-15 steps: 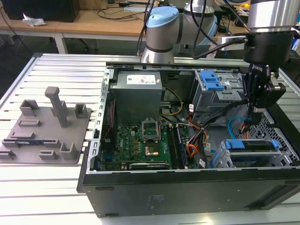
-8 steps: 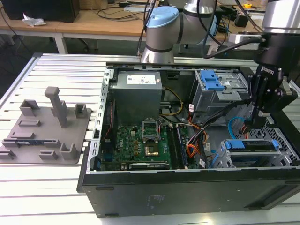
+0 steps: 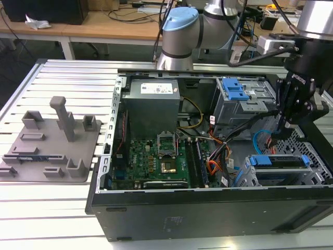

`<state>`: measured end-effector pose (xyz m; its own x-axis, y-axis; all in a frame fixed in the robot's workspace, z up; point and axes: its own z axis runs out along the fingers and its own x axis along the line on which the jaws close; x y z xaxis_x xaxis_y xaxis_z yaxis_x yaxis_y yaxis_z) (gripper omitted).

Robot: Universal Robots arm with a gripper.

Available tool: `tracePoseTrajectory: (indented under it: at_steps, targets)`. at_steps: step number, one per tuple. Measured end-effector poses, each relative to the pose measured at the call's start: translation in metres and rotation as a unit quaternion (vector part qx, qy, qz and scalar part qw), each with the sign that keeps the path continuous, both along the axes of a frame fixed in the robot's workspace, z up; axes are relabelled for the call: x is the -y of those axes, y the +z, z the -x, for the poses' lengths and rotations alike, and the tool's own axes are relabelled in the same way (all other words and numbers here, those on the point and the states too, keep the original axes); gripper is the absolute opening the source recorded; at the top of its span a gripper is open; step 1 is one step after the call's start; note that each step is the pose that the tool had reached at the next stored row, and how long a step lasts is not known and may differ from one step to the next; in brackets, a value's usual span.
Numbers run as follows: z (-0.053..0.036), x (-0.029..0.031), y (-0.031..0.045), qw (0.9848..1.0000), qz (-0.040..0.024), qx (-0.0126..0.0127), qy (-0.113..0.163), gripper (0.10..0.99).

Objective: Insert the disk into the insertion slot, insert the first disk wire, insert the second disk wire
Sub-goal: 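Insert the first disk wire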

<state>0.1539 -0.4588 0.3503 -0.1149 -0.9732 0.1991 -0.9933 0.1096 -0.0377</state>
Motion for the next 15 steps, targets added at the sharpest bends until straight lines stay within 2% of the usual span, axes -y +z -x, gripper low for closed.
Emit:
tracePoseTrajectory:
  at_steps: [1,5,6,7,8,15]
  targets:
    - [-0.0011,0.0037,0.0003,1.0000,-0.0063,0.0000,0.000,0.165]
    - [-0.0085,0.0140,0.0012,0.9999,-0.0108,-0.0045,0.000,0.165]
    - [-0.0087,0.0192,0.0012,0.9997,-0.0235,-0.0051,0.000,0.165]
    - [-0.0087,0.0250,0.0012,0.9995,-0.0325,-0.0058,0.000,0.165]
    - [-0.0087,0.0284,0.0012,0.9994,-0.0354,-0.0064,0.000,0.165]
    - [-0.0087,0.0321,0.0019,0.9992,-0.0390,-0.0073,0.011,0.165]
